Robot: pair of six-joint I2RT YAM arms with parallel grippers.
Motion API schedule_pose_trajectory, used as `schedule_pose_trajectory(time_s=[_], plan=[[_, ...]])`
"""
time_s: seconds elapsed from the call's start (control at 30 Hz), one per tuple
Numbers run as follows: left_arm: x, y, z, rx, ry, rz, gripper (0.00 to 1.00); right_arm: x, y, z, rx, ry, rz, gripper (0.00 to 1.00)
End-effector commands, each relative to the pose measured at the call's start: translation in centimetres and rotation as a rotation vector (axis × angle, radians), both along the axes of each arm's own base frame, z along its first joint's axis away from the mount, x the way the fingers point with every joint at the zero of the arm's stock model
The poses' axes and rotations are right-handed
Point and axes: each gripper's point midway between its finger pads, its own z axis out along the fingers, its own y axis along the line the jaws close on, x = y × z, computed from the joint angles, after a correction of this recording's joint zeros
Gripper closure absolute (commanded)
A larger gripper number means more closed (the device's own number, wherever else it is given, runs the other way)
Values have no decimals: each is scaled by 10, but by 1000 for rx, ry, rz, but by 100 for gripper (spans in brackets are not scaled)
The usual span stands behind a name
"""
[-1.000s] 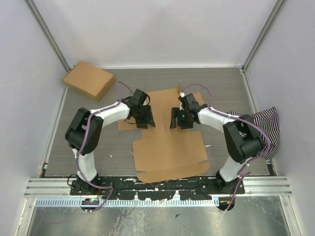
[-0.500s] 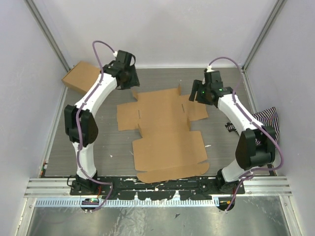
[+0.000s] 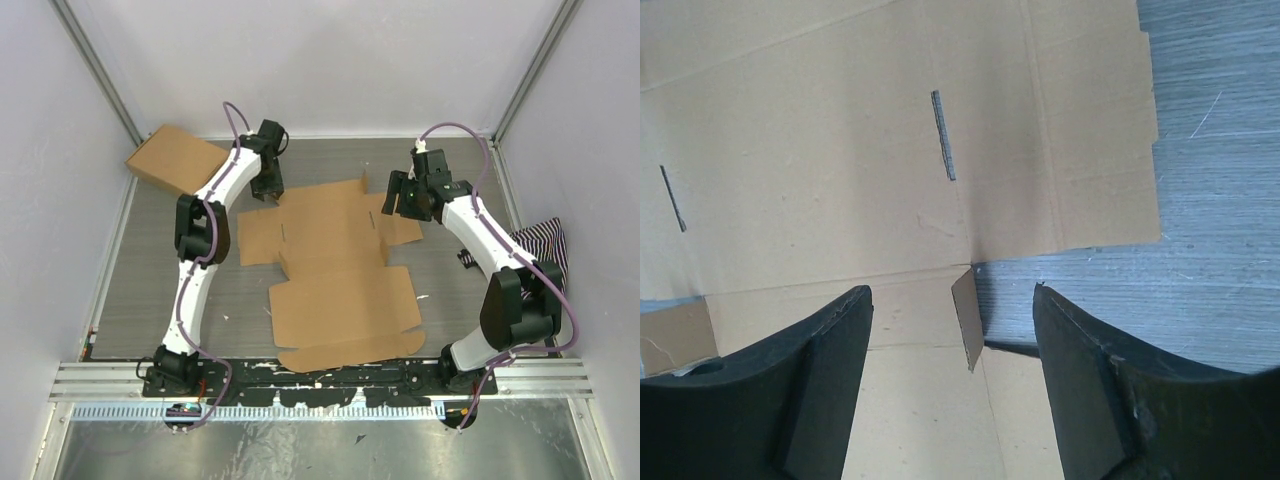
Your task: Fold the paper box
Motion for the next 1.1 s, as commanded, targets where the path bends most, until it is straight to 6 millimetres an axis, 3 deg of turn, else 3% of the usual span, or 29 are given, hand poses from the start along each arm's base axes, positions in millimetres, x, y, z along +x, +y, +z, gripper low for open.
schedule_pose_trajectory(time_s=[0.0, 0.17, 0.5, 0.73, 0.83, 1.07], plan=[[8, 2, 21, 13, -50, 0, 54, 4, 5, 18, 31, -56, 10, 30], [9, 2, 22, 31, -61, -11, 73, 6, 7, 14, 39, -50, 13, 30], [11, 0, 28, 76, -88, -38, 95, 7, 8, 11, 44, -41, 17, 30], [10, -7, 67, 82, -187, -101, 100, 19, 10, 14, 26, -48, 32, 30], [8, -11, 99, 76, -310, -134, 100, 30, 9, 20, -1, -60, 54, 30], [-9, -5, 160, 49, -616, -156, 100, 49, 15, 60, -18, -118, 114, 30]])
